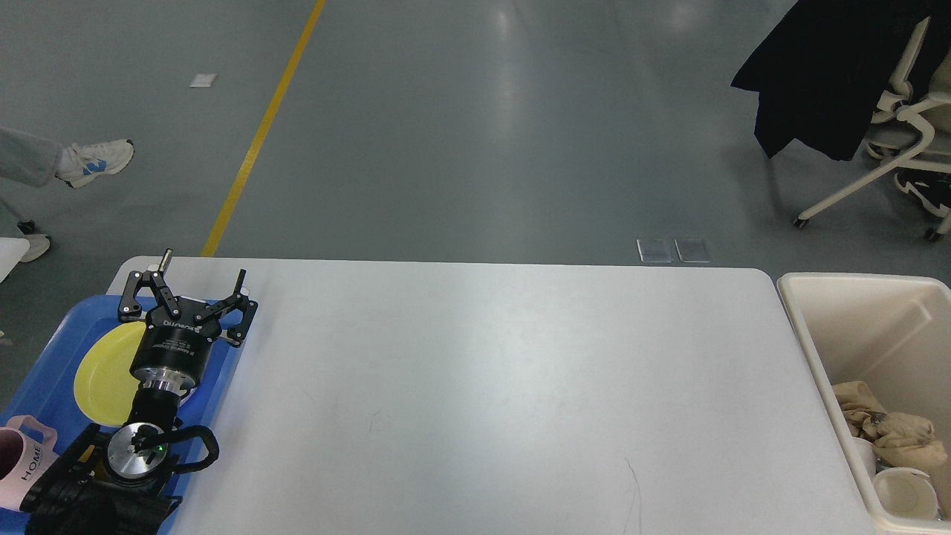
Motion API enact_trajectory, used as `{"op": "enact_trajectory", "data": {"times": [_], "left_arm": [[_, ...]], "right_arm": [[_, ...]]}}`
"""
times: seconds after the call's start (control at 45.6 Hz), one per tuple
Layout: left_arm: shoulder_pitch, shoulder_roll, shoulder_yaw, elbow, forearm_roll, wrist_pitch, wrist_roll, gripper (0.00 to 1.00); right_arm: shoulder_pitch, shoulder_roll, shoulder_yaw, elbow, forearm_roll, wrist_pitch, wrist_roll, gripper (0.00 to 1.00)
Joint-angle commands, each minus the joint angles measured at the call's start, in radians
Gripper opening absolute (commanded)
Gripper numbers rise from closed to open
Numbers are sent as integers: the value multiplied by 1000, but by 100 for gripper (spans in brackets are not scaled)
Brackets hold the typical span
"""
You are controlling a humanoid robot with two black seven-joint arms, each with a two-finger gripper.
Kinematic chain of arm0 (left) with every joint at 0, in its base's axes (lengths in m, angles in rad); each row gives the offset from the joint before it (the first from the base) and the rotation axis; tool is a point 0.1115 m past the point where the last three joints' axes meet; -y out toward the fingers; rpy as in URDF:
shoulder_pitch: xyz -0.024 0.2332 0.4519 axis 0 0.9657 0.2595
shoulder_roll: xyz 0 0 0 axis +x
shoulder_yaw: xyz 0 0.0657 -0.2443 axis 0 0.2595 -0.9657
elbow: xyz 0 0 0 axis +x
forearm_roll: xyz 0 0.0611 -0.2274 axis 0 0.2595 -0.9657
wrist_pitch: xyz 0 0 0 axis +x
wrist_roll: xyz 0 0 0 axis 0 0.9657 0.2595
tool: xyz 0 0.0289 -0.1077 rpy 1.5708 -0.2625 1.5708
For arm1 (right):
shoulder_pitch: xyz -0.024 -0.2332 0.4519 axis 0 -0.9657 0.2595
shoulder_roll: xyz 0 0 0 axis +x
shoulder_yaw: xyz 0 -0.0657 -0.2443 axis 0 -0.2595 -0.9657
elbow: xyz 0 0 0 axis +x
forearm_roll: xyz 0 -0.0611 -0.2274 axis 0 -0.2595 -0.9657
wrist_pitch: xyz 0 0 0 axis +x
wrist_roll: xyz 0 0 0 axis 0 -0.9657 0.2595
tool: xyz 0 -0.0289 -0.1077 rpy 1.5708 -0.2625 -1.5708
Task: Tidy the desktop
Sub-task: 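Hold the right gripper inside the white bin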
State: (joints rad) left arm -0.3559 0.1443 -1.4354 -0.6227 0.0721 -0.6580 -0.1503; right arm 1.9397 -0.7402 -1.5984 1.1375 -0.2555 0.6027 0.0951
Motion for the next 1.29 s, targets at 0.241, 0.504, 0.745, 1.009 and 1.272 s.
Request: {"op": "enact_trajectory", "data": {"times": [0.241,0.504,0.745,1.009,1.272], "left_arm": [[0,0,0,-2,0,0,0,96],[0,0,1,-2,0,0,0,96],[0,0,0,-2,0,0,0,96],[0,0,0,-2,0,0,0,96],[0,0,0,-2,0,0,0,96]], "right_arm": [[-813,-64,550,-608,2,-29,-6,0],[-1245,157,853,-1001,12,-101,-18,0],[-1377,274,948,-1045,51,-429,-92,0],[-1418,343,948,-1047,51,-572,-146,0],[-1444,364,946,-1049,51,-606,-149,0]]}}
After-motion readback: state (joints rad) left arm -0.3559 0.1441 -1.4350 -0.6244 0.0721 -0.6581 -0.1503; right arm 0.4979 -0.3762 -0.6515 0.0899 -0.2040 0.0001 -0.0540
